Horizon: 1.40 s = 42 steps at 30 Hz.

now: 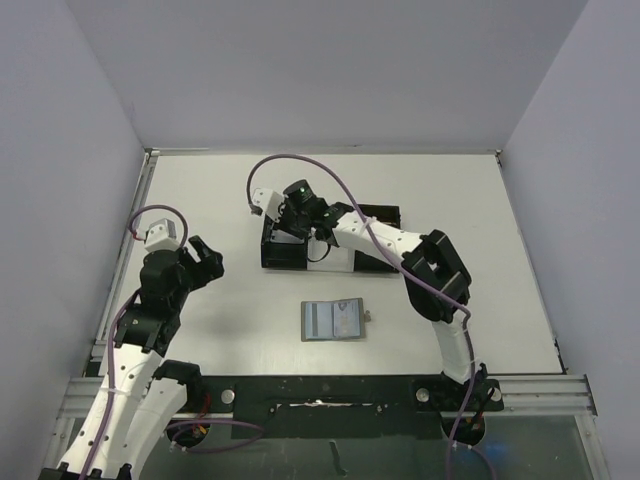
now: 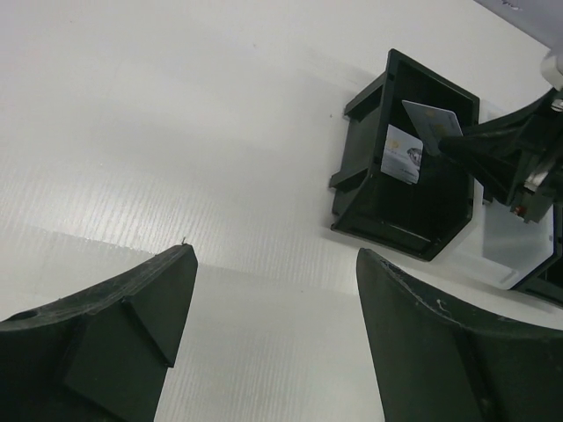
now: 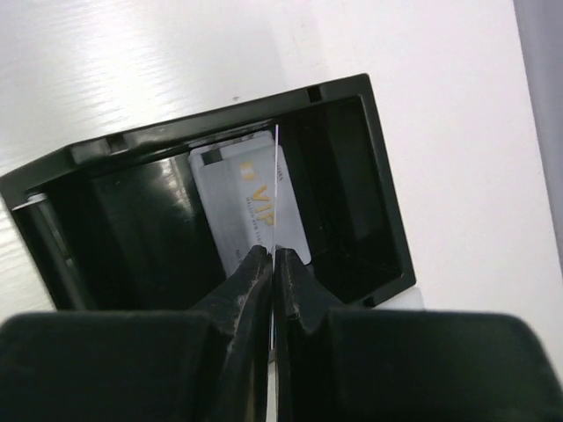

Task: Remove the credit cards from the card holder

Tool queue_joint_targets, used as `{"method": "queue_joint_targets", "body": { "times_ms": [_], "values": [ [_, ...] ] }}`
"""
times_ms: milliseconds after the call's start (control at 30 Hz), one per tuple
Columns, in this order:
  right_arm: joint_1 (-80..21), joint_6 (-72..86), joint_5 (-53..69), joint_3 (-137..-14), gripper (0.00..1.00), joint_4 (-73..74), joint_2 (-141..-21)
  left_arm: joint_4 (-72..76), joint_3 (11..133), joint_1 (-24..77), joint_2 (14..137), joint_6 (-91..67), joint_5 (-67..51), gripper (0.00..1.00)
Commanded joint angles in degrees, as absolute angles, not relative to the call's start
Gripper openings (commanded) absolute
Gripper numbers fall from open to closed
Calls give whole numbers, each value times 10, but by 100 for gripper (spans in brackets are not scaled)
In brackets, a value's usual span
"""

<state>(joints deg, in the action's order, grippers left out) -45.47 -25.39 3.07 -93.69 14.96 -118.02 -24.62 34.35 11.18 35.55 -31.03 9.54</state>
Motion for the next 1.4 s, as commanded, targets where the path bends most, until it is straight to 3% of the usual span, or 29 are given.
{"method": "queue_joint_targets", "body": {
  "times_ms": [0, 267, 467, 600, 667, 867, 1100, 1267, 1367],
  "values": [
    [-460, -327, -31, -1004, 0, 166, -1216, -225, 348, 109, 345, -308, 108, 73],
    [-472, -403, -99, -1047, 3, 171, -1269, -226, 349, 109, 341, -307, 112, 73],
    [-475, -417, -105, -1047, 12, 171, -1287, -229, 350, 110, 339, -307, 112, 73],
    [-475, -422, -79, -1022, 30, 167, -1274, -229, 350, 110, 336, -307, 115, 73],
    [-473, -422, -69, -1013, 34, 162, -1269, -229, 349, 110, 334, -307, 116, 73],
    [-472, -419, -71, -1026, 35, 176, -1274, -232, 350, 110, 332, -308, 120, 73],
    [-471, -385, -52, -1014, 43, 185, -1274, -228, 351, 110, 342, -305, 107, 73],
    [-466, -285, -37, -1019, 42, 152, -1252, -242, 360, 110, 356, -308, 107, 73],
    [-459, -171, -11, -1026, 34, 134, -1233, -243, 362, 110, 360, -308, 102, 74]
  ]
}}
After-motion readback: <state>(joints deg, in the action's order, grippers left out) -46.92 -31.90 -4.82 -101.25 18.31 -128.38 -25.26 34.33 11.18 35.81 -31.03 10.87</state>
